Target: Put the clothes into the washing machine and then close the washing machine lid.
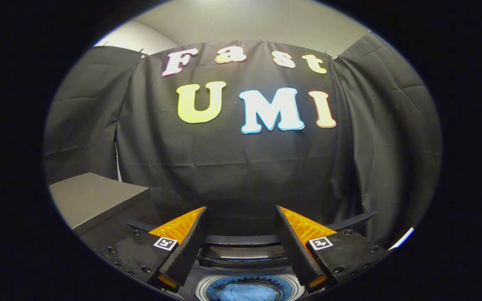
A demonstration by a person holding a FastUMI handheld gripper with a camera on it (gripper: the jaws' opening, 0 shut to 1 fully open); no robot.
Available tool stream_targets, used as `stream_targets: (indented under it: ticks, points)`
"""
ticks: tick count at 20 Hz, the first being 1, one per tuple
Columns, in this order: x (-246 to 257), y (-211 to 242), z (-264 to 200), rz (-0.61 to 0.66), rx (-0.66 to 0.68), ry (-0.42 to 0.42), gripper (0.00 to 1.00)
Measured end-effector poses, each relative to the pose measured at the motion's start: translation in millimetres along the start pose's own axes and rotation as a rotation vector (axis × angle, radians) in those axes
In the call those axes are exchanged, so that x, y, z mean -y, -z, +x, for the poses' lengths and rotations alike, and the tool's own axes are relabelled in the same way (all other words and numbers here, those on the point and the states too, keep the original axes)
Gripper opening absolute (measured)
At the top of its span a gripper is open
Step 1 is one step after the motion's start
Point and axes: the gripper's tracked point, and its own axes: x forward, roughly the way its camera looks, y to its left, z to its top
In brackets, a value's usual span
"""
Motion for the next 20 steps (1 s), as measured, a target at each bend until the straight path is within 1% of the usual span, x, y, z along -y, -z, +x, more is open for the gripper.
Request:
stream_targets:
  ticks: [11, 20]
  points:
    - [-2, 25, -44, 0.006, -0.012, -0.018, 0.98]
    - [4, 69, -80, 0.001, -0.054, -0.022, 0.97]
